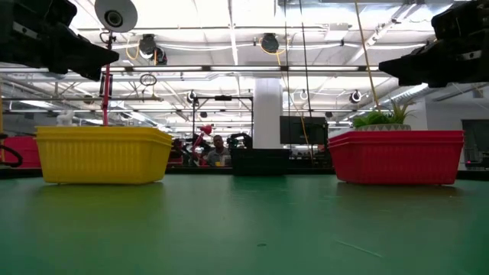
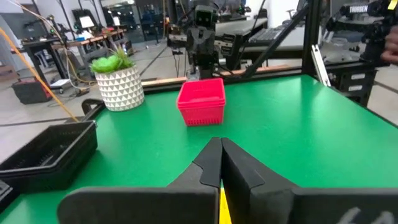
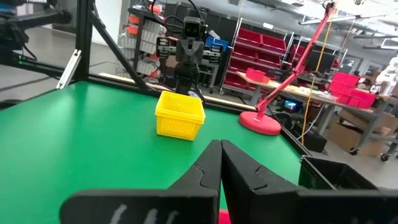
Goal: Stack baskets by color
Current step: Return to Home Position
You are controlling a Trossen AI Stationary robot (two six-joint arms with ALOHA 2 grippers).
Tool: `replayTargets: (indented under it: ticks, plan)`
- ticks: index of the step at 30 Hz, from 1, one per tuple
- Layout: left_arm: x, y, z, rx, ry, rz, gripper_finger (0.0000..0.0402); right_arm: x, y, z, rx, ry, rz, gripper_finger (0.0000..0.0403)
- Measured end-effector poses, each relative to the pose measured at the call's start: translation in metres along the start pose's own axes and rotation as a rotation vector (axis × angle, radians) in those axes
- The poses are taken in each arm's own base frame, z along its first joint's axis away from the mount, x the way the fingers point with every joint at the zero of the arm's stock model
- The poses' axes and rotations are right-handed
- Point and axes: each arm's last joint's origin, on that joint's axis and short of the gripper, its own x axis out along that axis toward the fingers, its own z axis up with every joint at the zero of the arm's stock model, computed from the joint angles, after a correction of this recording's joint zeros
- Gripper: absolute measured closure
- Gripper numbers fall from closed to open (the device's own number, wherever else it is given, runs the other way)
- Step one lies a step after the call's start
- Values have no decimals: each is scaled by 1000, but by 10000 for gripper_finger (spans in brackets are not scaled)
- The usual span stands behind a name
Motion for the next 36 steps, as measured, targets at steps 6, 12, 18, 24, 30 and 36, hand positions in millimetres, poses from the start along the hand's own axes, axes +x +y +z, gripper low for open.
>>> replayTargets:
  ticks: [6, 12, 18, 24, 30, 36]
  plan:
    - [-3, 0, 1, -1, -10, 3, 398, 0, 0, 1, 50, -12, -4, 403]
    - [-1, -1, -8, -3, -13, -12, 399, 0, -2, 7, 45, -67, -22, 403]
    - [3, -3, -27, 9, -33, -6, 394, 0, -2, 9, 48, -94, -29, 403]
    - [3, -2, -26, -18, -42, -14, 396, 0, -3, 10, 48, -100, -30, 403]
    - [2, -1, -25, -43, -58, -12, 398, 0, -3, 10, 49, -104, -31, 403]
    - [-1, -1, -23, -54, -85, -12, 395, 0, -3, 10, 71, -105, -29, 403]
